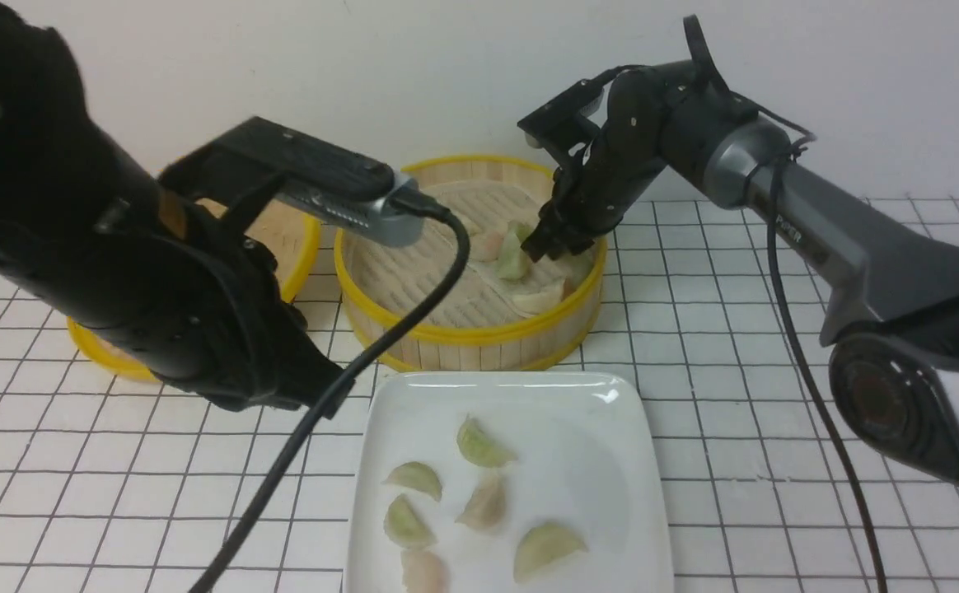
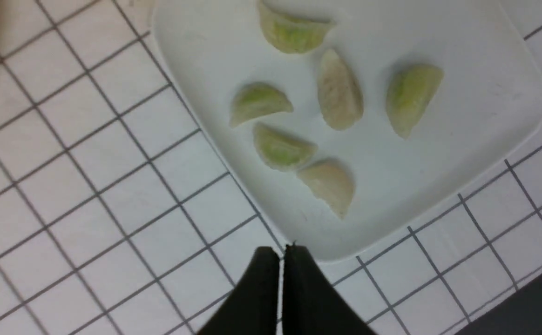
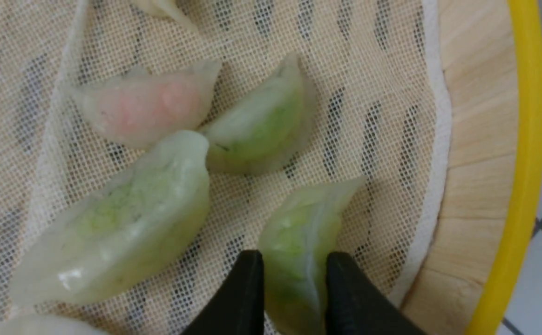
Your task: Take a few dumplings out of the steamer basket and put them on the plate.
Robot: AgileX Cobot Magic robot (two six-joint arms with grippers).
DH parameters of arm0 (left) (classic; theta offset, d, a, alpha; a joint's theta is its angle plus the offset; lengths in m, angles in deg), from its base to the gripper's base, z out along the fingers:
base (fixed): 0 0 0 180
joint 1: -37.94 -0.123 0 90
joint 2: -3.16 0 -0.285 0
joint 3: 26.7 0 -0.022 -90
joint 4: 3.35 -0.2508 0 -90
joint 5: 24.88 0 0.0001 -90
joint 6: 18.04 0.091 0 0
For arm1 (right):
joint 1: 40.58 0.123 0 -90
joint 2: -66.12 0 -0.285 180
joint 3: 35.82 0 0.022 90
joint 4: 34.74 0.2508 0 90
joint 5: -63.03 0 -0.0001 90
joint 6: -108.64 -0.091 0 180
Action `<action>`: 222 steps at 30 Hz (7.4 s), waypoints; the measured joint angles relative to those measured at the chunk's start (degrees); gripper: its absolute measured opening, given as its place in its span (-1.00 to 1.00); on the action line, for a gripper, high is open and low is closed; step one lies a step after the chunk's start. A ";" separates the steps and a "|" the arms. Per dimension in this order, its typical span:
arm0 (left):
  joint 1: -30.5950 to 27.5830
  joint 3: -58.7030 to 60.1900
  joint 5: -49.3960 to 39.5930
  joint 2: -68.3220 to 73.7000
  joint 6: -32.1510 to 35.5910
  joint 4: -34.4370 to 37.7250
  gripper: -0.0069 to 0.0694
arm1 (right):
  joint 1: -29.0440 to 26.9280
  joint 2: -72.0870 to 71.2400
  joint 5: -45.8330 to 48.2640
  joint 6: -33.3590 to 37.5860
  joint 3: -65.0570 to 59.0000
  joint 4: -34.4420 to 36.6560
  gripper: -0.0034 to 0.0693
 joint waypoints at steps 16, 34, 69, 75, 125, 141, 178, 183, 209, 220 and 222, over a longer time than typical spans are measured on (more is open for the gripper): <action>0.00 3.07 -2.14 -10.58 -12.94 -15.12 -0.83 | 0.00 -26.59 7.40 -9.96 -16.04 3.10 -0.49; 0.00 11.51 3.01 -11.90 -14.92 -15.10 -0.83 | 9.76 -33.99 1.78 -9.85 -55.55 14.56 -0.31; 0.00 11.51 -0.15 -11.90 -14.76 -15.53 -0.83 | 6.32 -2.30 7.47 -19.05 -0.23 -4.41 0.34; 0.00 11.51 -1.45 -11.90 -14.70 -15.58 -0.83 | 7.37 -3.85 6.58 -19.27 -5.80 -6.24 0.34; 0.00 11.51 -2.85 -11.94 -13.54 -14.51 -0.83 | 8.01 -0.18 7.53 -14.95 0.13 -11.17 0.35; 0.00 11.51 -3.14 -11.94 -13.22 -14.45 -0.83 | 7.96 -5.85 7.56 -18.61 -0.30 -7.51 -0.18; 0.00 11.51 -3.33 -13.72 -11.98 -9.51 -0.83 | 13.68 -43.39 6.32 -26.21 -40.53 -8.39 -0.36; 0.00 11.51 -1.26 -13.72 -11.91 -8.21 -0.83 | 13.68 -61.07 6.93 -28.12 -41.52 -8.38 -0.90; 0.00 11.51 9.51 -13.86 -11.83 -2.98 -0.83 | 13.68 -147.53 -41.67 -38.60 -117.27 -15.51 -0.95; 0.00 15.83 12.45 -33.14 -13.24 -2.13 -0.83 | 13.68 -147.69 -43.41 -40.13 -117.95 -15.82 -0.95; 0.00 17.02 13.35 -36.26 -13.26 -2.13 -0.83 | 13.68 -147.69 -43.41 -40.13 -117.95 -15.82 -0.95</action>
